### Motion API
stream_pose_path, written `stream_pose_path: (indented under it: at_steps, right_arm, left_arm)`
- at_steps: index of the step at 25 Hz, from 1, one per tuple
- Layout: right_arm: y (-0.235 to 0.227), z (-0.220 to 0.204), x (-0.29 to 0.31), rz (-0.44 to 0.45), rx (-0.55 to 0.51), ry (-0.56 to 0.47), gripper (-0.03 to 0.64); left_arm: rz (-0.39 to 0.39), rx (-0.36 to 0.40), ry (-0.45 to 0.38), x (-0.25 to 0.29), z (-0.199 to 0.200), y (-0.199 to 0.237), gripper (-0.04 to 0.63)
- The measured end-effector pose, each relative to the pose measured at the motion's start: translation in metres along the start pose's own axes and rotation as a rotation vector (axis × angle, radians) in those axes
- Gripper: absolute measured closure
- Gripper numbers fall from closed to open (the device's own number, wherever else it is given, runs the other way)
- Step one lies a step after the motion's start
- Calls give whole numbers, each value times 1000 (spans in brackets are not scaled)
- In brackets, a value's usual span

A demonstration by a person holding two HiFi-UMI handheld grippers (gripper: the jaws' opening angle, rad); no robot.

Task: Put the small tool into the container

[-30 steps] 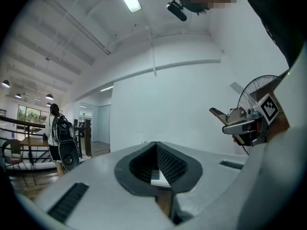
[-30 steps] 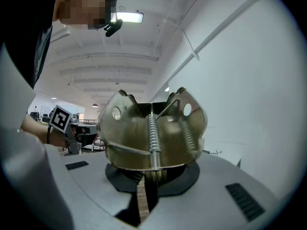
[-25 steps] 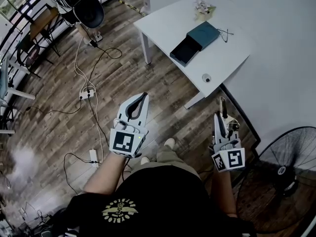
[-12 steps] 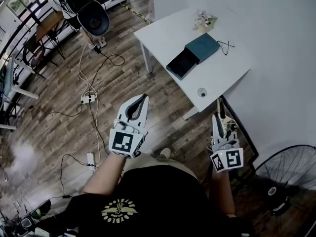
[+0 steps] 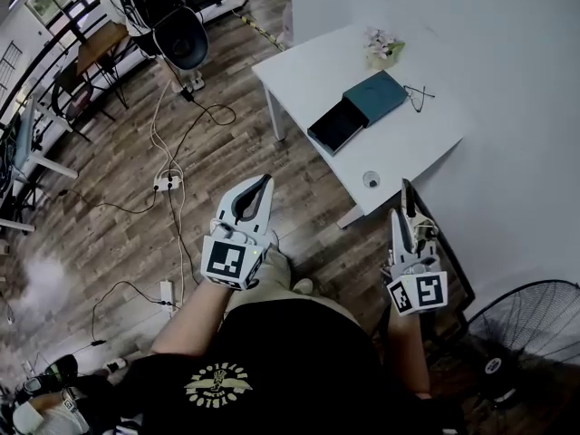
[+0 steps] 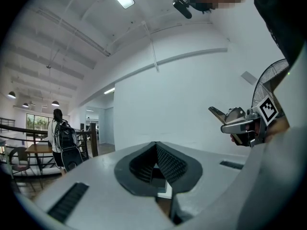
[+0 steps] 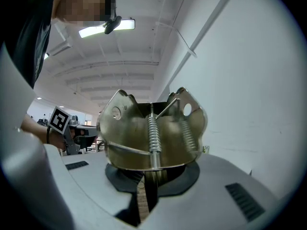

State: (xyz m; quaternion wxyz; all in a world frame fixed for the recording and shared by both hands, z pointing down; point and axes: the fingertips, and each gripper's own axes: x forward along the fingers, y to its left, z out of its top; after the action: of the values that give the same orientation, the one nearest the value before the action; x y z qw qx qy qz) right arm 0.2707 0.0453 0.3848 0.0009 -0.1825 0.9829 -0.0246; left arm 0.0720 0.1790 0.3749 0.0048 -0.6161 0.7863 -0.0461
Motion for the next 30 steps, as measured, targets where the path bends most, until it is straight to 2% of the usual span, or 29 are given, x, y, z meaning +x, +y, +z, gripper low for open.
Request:
stream_pose_path:
  at_steps: [13,30]
  right_arm:
    - [-17,0,-2,-50,10,0,575]
    - [-30,1,48,-60,14,12,575]
  left_arm:
    - [-61,12,-8,26,3,-10,589]
    - [-80,7,14,67,-3,20,589]
